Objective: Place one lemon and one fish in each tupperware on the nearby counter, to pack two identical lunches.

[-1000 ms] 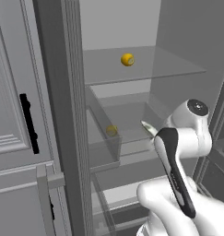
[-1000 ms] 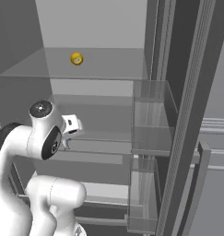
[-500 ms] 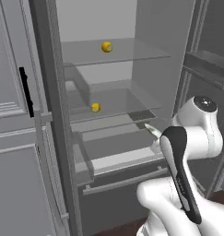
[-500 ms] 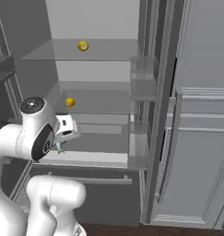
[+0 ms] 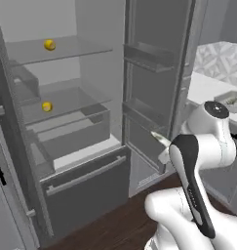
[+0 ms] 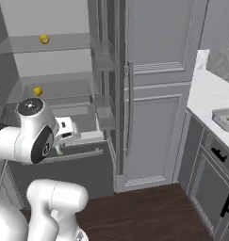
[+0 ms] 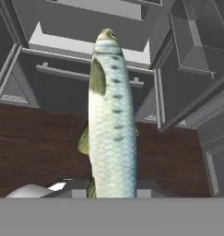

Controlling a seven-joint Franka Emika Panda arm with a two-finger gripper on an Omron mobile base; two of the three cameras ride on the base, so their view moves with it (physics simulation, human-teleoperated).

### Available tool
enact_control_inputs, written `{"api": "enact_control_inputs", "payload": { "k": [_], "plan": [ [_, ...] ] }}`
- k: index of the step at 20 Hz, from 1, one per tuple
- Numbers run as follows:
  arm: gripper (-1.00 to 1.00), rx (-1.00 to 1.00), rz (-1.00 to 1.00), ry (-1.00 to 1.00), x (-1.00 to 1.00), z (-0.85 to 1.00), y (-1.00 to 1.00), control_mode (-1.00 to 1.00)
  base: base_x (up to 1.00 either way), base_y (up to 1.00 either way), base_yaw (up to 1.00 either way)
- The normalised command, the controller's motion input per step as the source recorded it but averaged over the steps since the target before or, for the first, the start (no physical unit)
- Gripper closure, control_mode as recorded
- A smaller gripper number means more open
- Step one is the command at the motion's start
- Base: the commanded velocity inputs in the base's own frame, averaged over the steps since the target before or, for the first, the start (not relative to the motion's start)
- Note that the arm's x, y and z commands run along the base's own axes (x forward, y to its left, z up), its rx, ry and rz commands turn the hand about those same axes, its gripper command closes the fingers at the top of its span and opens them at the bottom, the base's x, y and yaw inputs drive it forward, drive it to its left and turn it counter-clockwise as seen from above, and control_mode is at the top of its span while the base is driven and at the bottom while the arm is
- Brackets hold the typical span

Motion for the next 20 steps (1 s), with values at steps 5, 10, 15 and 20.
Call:
{"api": "enact_control_inputs", "payload": {
  "k": [5, 10, 15, 20],
  "plan": [
    [1.0, 0.0, 0.0, 0.0, 0.0, 0.0, 0.0, 1.0, 0.09, -0.3, -0.71],
    [1.0, 0.0, 0.0, 0.0, 0.0, 0.0, 0.0, 1.0, 0.19, -0.35, -0.71],
    [1.0, 0.0, 0.0, 0.0, 0.0, 0.0, 0.0, 1.0, 0.23, -0.46, -0.7],
    [1.0, 0.0, 0.0, 0.0, 0.0, 0.0, 0.0, 1.0, 0.32, -0.57, -0.68]
  ]
}}
